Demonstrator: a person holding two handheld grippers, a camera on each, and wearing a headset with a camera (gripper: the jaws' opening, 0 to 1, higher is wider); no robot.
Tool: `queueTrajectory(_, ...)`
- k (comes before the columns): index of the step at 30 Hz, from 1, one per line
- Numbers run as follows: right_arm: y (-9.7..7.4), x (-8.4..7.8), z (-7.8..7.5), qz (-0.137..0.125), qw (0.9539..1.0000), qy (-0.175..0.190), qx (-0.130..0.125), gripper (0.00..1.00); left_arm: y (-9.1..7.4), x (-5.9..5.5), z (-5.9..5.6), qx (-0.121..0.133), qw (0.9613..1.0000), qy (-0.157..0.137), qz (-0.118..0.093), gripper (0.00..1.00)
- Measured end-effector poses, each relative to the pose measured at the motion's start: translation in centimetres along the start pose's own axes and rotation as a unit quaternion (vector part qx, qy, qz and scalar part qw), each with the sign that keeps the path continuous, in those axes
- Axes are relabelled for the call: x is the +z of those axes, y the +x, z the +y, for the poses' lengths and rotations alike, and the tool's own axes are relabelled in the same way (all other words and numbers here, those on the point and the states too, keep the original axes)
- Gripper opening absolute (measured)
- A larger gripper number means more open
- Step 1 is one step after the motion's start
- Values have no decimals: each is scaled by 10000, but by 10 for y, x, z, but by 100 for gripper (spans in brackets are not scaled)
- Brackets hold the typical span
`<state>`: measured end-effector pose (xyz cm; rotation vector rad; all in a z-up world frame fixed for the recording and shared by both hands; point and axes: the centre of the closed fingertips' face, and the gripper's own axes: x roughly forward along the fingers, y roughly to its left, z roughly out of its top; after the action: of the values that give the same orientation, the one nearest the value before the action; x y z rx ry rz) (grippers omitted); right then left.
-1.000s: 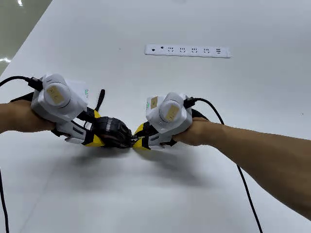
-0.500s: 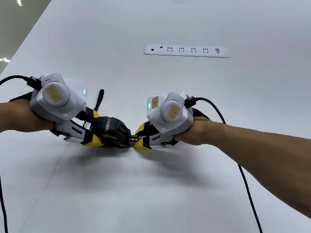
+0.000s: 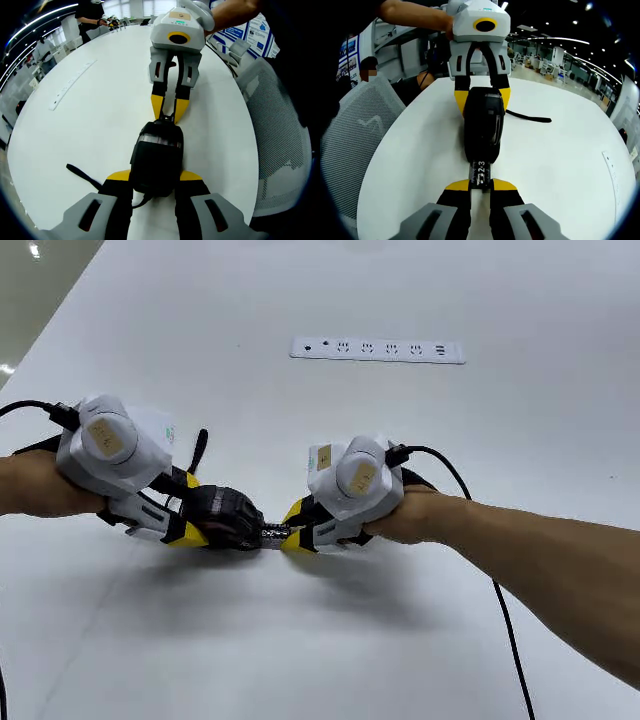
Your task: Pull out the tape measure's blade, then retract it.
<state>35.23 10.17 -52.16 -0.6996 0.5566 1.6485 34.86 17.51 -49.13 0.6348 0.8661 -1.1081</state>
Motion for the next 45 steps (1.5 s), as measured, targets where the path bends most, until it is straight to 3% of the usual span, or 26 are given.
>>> queueTrajectory(45, -35, -36, 1, 127, 9999, 15, -52, 9, 2, 0, 0, -33, 10000, -42, -40, 27)
